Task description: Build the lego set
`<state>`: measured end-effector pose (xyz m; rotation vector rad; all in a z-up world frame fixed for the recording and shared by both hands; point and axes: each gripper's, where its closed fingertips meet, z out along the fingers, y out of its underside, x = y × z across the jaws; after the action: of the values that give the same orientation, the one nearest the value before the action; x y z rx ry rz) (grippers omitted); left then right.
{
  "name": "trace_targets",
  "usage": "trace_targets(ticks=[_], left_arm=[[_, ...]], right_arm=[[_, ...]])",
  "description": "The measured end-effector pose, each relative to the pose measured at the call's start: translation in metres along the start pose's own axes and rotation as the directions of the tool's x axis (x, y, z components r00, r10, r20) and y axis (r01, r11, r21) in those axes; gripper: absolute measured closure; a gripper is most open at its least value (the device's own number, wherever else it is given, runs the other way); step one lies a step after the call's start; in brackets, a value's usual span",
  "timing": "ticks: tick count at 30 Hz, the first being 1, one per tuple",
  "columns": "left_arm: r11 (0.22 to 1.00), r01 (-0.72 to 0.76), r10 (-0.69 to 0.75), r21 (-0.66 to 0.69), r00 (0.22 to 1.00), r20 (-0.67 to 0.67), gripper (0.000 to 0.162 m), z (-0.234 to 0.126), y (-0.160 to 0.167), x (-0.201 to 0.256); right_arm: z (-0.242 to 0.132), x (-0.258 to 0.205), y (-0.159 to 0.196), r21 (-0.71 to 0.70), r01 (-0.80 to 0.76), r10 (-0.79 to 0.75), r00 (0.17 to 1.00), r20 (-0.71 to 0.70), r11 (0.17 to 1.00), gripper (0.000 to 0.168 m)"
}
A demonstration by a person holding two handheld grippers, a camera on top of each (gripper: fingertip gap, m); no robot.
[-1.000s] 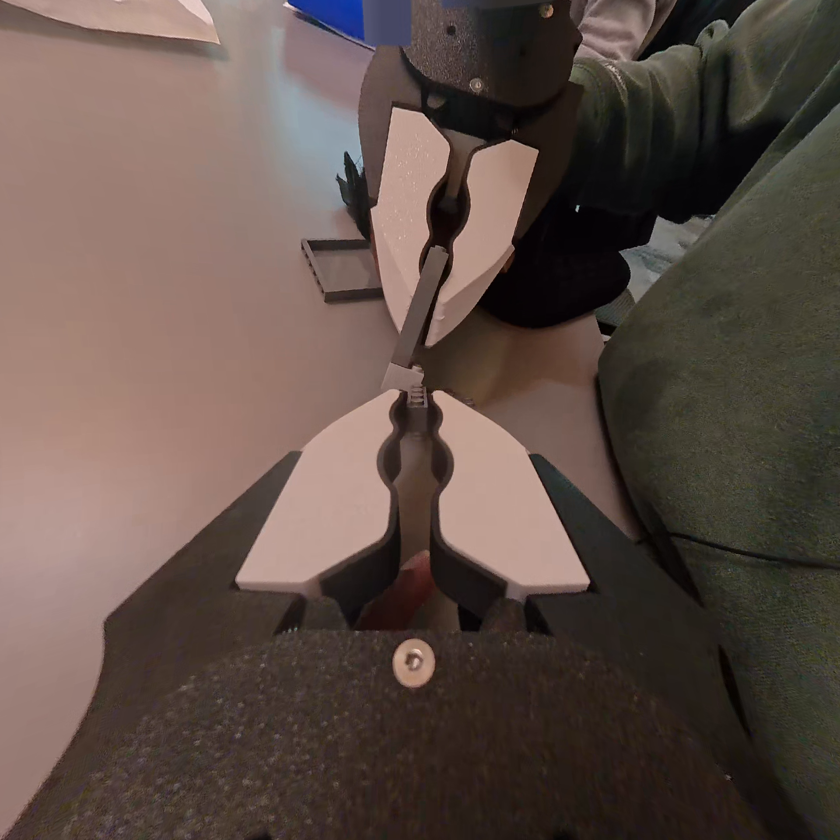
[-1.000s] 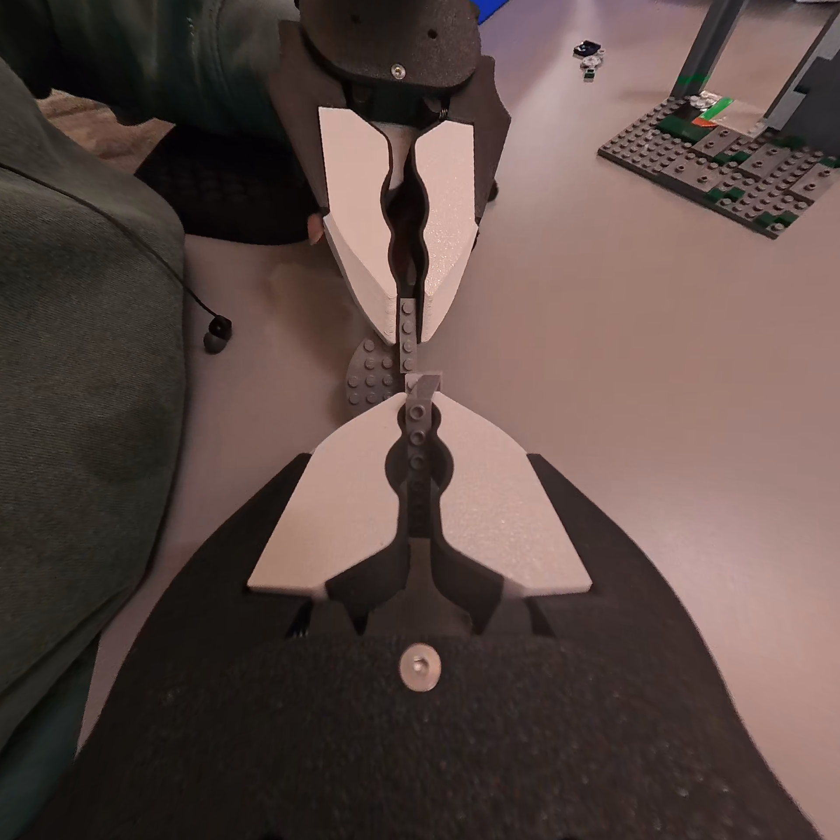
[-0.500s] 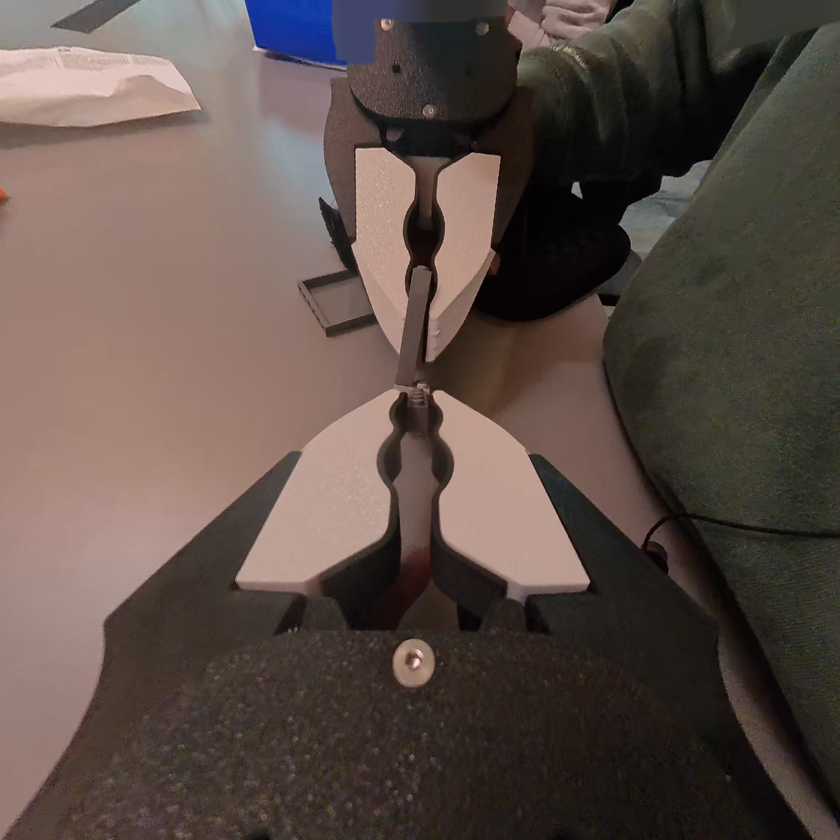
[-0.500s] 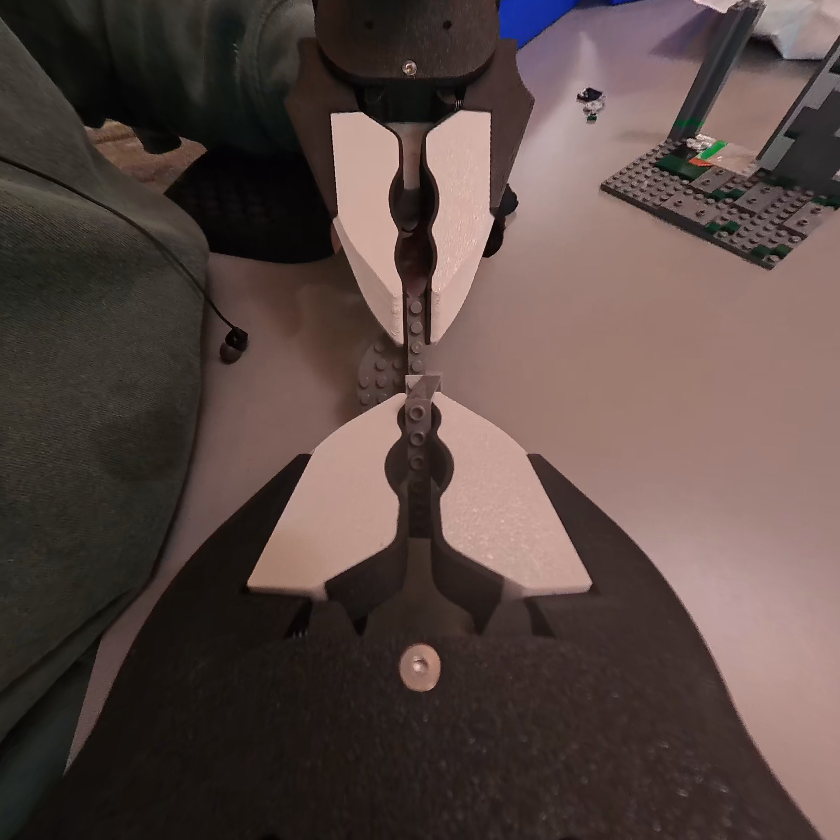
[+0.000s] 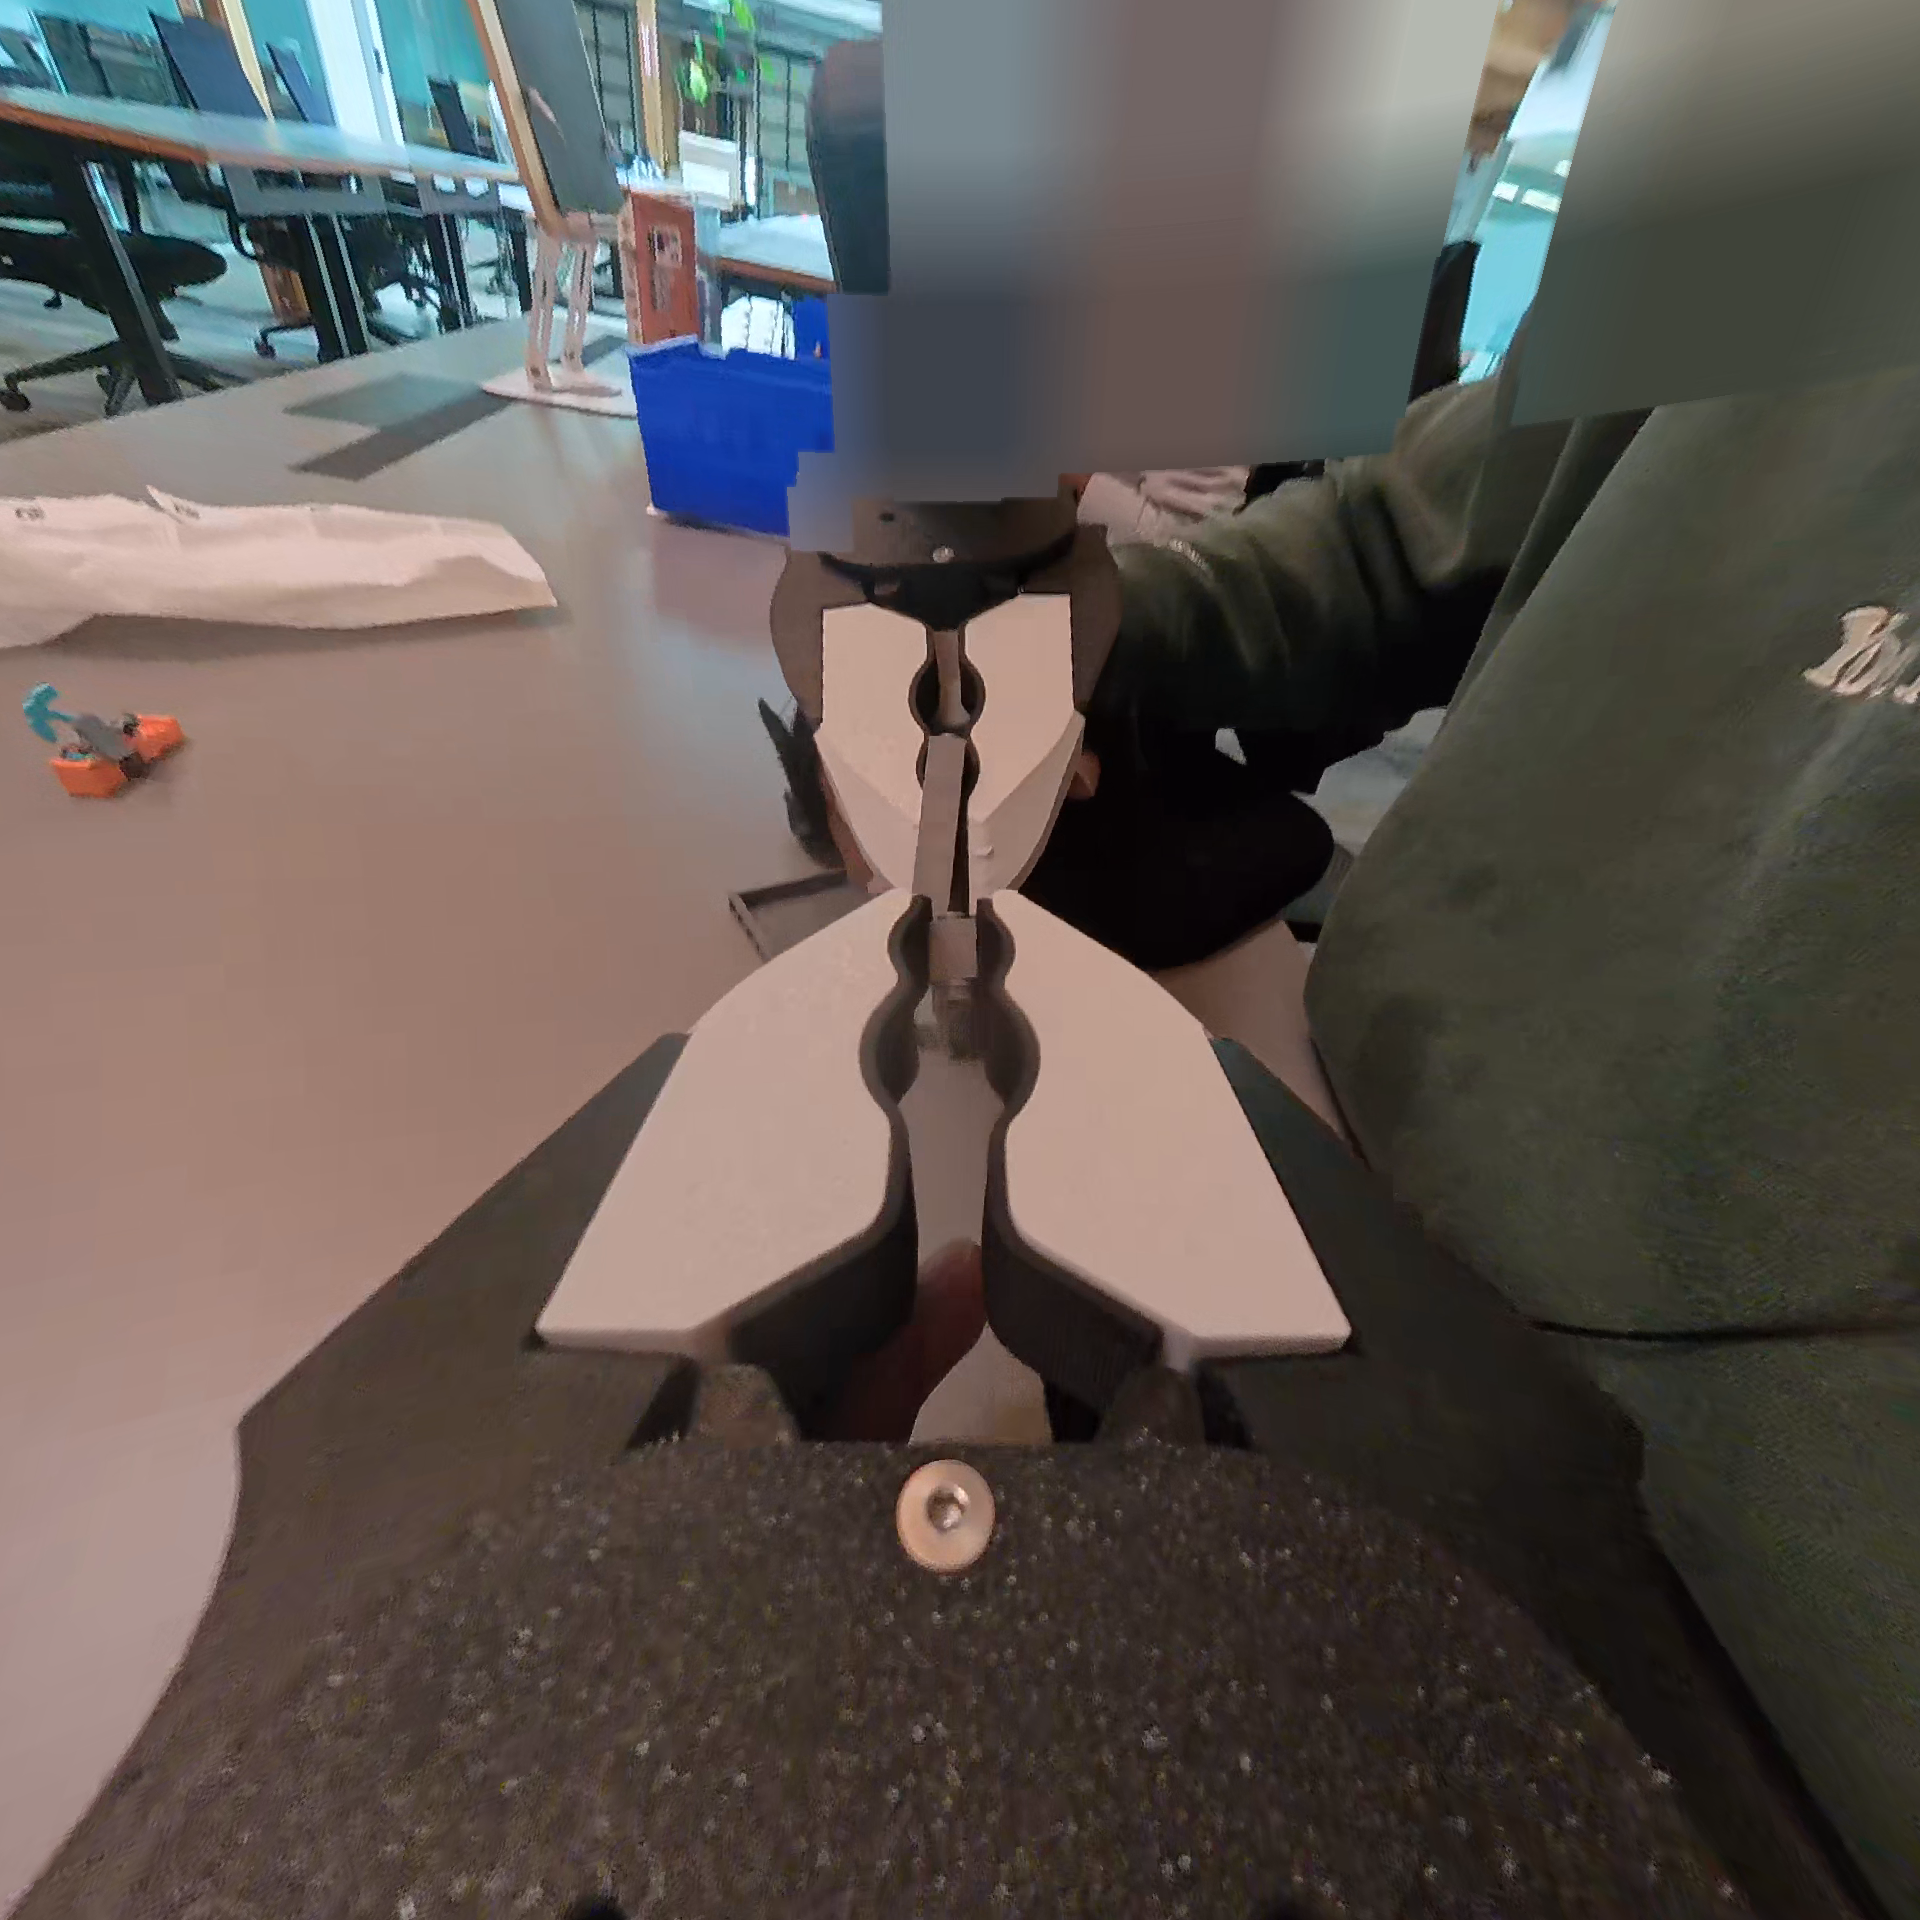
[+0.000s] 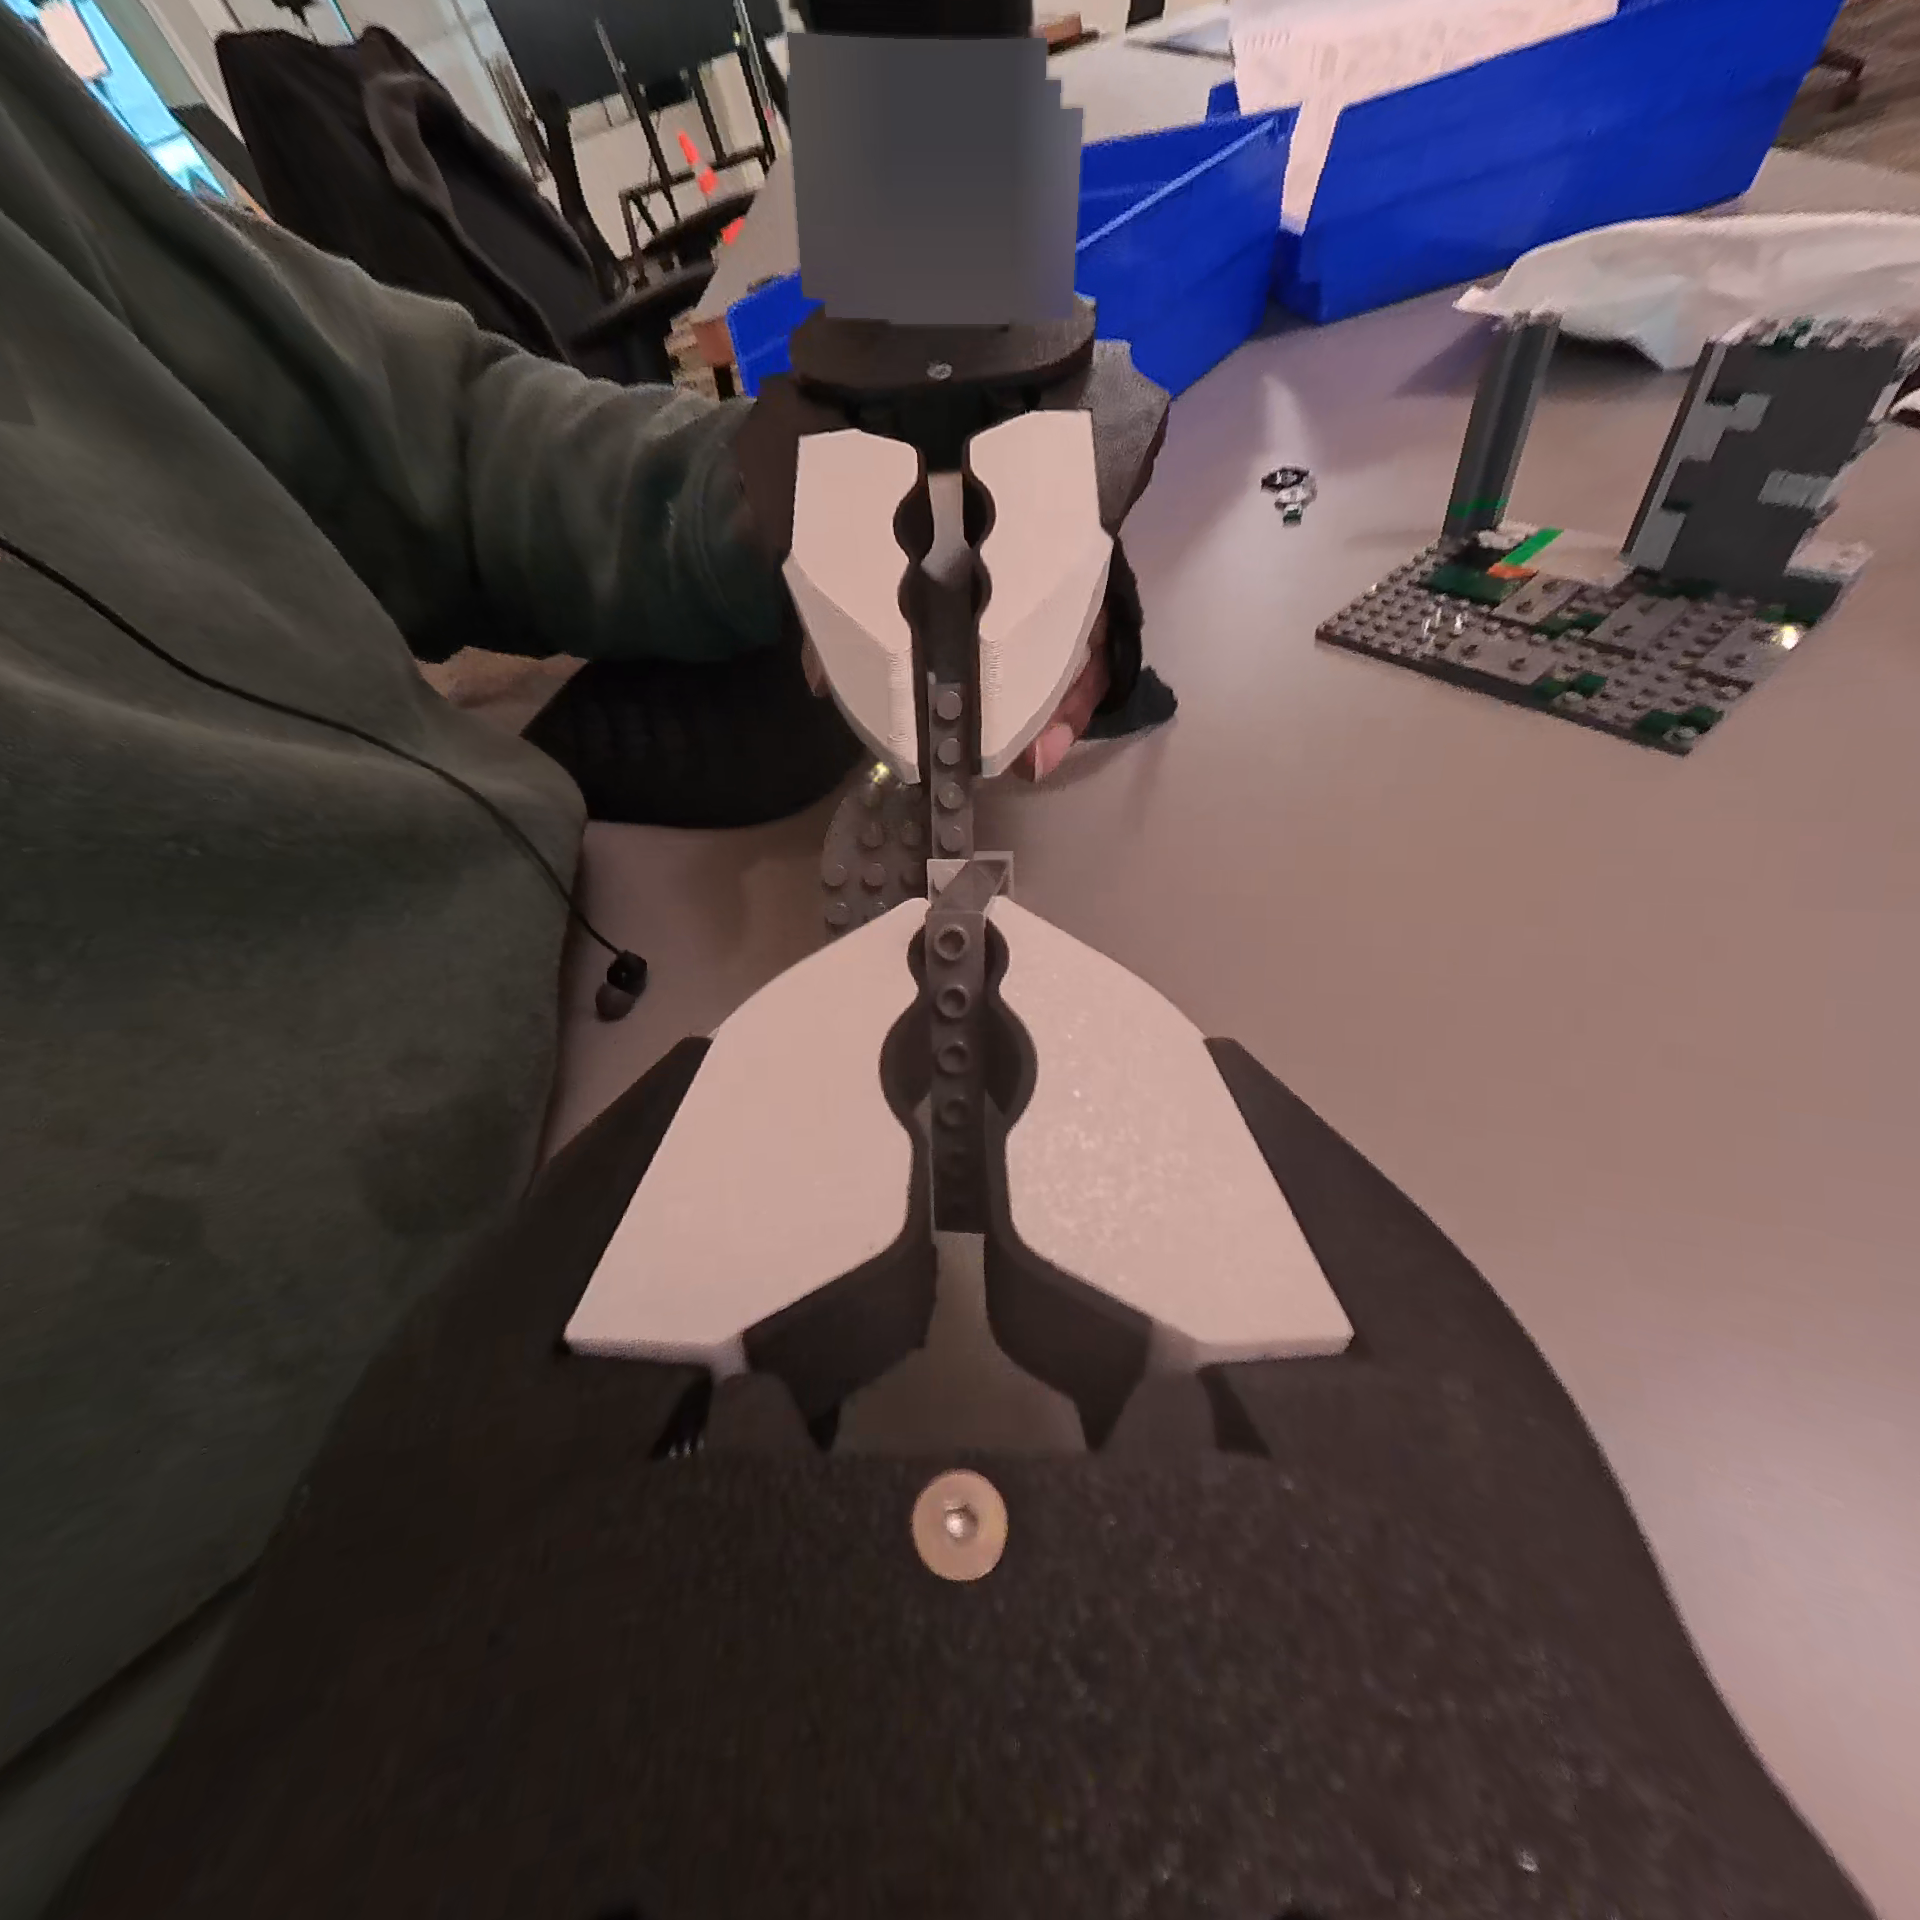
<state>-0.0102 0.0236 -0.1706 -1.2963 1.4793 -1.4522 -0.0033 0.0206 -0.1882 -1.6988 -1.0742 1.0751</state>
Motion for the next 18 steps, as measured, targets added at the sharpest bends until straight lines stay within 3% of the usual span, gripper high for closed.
trace_targets(ticks=[13, 18], left_arm=[[0.989, 0.058, -0.060, 0.133, 0.998, 0.008, 0.154, -0.007, -0.015, -0.004], [0.972, 0.102, -0.109, 0.211, 0.994, 0.025, 0.154, -0.006, -0.039, -0.012]], right_arm=[[0.008, 0.002, -0.010, 0.113, 0.015, -0.006, 0.997, -0.083, 0.993, 0.165], [0.003, 0.005, -0.026, 0.245, -0.052, 0.077, 0.993, -0.092, 0.968, 0.165]])
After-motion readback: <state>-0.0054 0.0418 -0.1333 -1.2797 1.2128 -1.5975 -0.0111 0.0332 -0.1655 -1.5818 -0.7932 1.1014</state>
